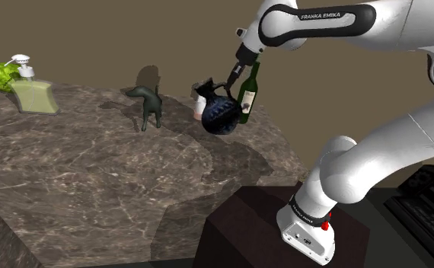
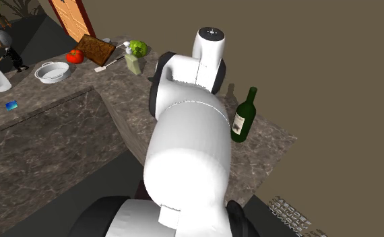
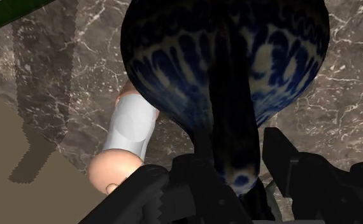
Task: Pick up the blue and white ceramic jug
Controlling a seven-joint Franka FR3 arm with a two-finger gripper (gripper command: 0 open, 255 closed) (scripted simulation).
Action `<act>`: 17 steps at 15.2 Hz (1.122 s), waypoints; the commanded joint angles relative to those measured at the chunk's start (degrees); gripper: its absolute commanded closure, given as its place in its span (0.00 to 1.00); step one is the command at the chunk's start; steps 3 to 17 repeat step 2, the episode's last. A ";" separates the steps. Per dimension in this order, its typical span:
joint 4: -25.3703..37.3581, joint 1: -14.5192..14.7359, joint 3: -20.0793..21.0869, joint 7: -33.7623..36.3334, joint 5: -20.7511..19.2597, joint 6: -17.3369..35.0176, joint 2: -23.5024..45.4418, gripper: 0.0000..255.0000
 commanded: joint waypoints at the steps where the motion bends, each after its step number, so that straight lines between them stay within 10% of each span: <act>1: 1.12 0.00 0.03 0.02 0.01 -0.94 -0.15 1.00; 17: 1.12 0.00 0.03 0.02 0.01 -0.94 -0.14 1.00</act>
